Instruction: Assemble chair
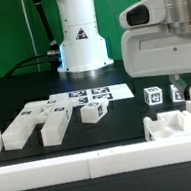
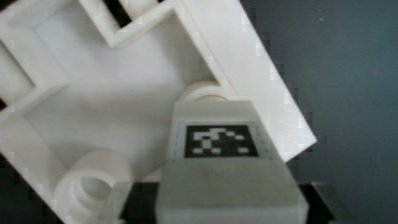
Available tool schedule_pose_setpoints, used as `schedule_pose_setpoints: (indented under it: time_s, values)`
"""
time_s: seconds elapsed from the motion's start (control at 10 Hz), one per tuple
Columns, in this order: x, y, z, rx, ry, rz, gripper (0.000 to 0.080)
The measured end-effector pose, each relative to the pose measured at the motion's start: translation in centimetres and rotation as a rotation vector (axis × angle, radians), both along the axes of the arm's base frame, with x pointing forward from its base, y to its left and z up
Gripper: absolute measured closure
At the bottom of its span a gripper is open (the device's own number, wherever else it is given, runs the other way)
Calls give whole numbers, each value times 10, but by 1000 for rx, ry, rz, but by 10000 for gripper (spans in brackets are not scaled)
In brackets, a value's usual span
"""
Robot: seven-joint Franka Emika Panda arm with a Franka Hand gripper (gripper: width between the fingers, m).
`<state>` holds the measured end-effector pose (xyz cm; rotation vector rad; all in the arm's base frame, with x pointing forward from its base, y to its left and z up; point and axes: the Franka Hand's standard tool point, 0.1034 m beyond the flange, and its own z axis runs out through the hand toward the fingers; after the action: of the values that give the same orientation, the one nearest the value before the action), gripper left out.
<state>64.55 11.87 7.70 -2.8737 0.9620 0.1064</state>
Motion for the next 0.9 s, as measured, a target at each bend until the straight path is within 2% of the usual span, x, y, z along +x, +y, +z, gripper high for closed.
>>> schedule_pose_setpoints:
  time_s: [0.8,0.9]
  values:
    - [-2,1,-1,-4,97,-675,509]
    - [-2,2,-1,-5,100,-695,509]
